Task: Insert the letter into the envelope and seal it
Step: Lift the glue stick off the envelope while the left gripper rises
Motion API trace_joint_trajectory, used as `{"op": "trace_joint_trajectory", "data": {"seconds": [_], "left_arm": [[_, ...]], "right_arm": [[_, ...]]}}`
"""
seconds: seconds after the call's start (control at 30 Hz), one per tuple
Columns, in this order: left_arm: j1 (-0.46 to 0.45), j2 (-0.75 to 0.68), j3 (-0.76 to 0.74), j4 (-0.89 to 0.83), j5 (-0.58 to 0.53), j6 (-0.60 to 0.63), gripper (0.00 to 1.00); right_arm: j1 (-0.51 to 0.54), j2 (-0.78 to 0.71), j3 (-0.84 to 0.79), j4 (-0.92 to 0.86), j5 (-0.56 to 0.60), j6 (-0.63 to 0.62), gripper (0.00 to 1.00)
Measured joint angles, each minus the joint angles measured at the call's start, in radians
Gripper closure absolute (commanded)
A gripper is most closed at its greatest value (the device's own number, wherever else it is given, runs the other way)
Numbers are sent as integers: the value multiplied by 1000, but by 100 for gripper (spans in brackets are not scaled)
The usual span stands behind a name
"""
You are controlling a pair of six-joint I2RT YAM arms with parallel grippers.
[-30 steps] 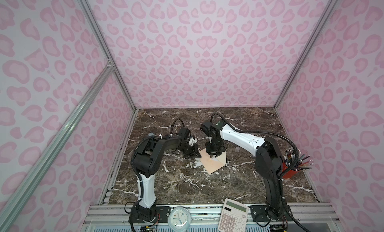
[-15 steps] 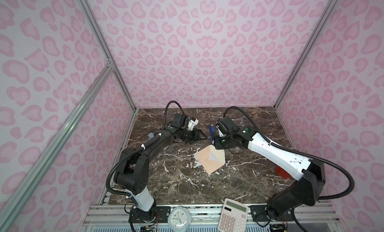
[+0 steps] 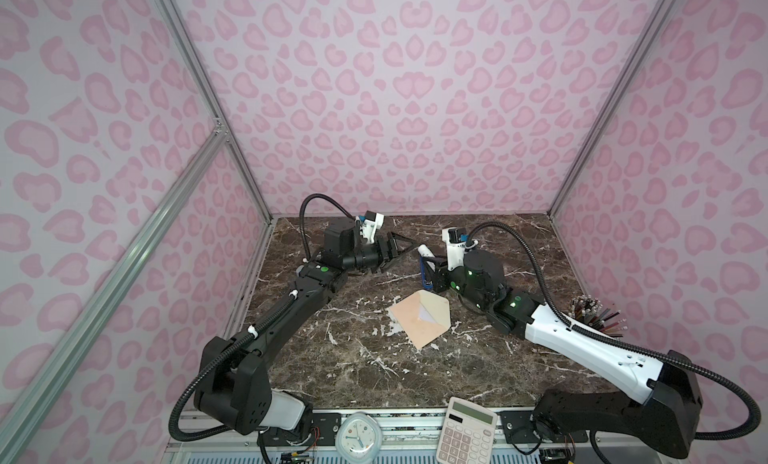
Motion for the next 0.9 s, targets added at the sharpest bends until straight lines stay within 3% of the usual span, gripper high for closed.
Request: {"op": "trace_joint_trajectory", "data": {"seconds": [0.23,0.47,0.7,0.9], "left_arm": [[-21,32,50,101,0,-94,24],[-28,62,77,142,8,-133,34],[-31,84,94,158,27,-153,51],[-31,97,110,169,43,-165,71]], "right_arm": [[5,42,39,168,11,-39,100],[15,57,39,213,14,-55,100],[25,58,36,221,19,-77,99],[26,62,26,220,31,-98,88]]}}
